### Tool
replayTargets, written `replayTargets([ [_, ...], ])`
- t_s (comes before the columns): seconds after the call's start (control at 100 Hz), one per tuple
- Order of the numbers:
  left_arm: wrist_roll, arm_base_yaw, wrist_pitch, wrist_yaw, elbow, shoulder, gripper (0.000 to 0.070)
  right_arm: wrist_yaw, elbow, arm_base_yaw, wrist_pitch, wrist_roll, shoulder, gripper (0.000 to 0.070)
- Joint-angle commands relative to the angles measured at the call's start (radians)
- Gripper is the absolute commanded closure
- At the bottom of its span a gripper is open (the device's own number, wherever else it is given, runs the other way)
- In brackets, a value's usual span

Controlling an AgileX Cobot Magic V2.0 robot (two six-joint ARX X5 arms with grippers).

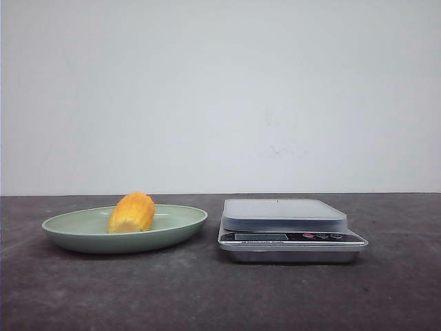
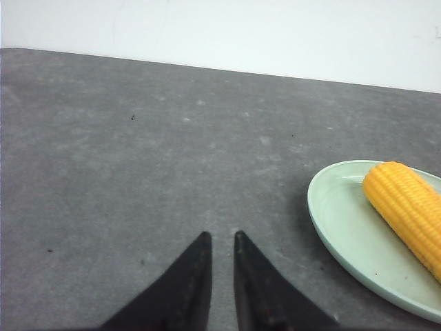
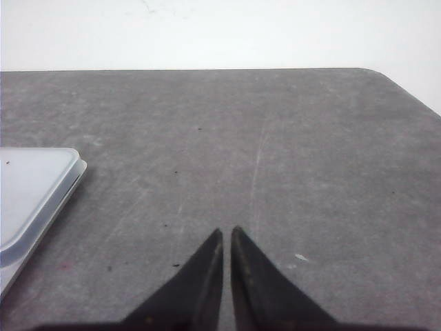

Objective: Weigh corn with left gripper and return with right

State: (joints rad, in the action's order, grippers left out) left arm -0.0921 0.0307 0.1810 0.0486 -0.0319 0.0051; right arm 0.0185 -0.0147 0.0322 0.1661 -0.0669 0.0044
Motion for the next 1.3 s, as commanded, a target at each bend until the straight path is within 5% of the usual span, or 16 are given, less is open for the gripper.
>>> replayTargets([
  [0.0,0.011,0.003,0.006,0.0,0.014,-0.001,0.0685,0.001,0.005,0.001,-0.012,0.007,0.0,0.0684],
  [1.29,0.011,0.003,0.006,0.0,0.014,-0.001,0.0685,-0.003,0.005,0.012,-0.018,-0.016,0.0,0.0684],
])
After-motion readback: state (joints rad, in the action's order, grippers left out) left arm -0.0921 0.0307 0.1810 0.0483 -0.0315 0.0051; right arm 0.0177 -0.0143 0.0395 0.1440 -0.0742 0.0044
